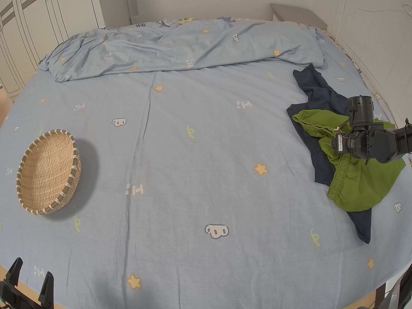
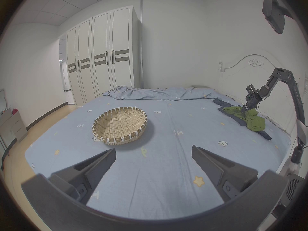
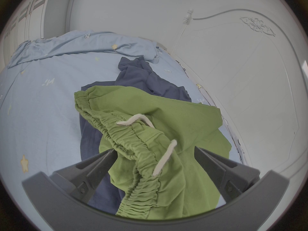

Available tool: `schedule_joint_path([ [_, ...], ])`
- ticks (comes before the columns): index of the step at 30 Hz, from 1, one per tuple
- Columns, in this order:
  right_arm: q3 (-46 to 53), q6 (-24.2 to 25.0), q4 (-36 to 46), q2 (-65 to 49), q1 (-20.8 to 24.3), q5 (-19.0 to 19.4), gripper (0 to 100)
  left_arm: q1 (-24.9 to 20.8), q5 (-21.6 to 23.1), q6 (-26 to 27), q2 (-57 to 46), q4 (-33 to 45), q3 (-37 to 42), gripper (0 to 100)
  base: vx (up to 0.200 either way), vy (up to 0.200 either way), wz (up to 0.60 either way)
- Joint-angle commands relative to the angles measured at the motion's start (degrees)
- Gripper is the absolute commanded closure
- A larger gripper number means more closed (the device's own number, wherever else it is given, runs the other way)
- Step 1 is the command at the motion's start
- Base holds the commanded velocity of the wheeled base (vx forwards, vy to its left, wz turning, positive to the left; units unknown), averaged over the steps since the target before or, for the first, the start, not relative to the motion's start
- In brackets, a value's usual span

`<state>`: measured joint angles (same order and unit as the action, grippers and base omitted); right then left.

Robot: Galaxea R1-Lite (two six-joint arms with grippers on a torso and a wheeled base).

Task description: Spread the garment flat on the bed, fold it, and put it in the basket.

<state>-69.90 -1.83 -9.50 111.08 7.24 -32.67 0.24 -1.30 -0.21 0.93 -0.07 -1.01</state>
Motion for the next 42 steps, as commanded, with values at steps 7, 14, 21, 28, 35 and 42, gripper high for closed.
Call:
schedule_joint_path([
  [7,-0.68,-0.02,-0.35,1.86,-0.65,-0.38,0,0.02,-0.01,-0.06,-0.93,-0.01,0.92,0,0.0,0.0,0.0],
  [14,-0.59,-0.11,-1.93,2.03,-1.7,-0.38,100,0.02,-0.01,-0.06,-0.93,-0.01,0.92,0,0.0,0.0,0.0],
  [21,-0.5,-0.28,-2.46,1.6,-1.18,-0.38,100,0.02,-0.01,-0.06,-0.93,-0.01,0.92,0,0.0,0.0,0.0],
  [28,0.2,-0.28,-2.19,0.45,-0.65,-0.29,100,0.02,-0.01,-0.06,-0.93,-0.01,0.92,0,0.0,0.0,0.0],
  [35,0.99,-0.37,1.76,-5.88,1.46,1.56,100,0.02,-0.01,-0.06,-0.93,-0.01,0.92,0,0.0,0.0,0.0],
  [42,-6.12,2.8,22.77,-15.19,7.17,9.03,100,0.02,-0.01,-0.06,-0.93,-0.01,0.92,0,0.0,0.0,0.0],
])
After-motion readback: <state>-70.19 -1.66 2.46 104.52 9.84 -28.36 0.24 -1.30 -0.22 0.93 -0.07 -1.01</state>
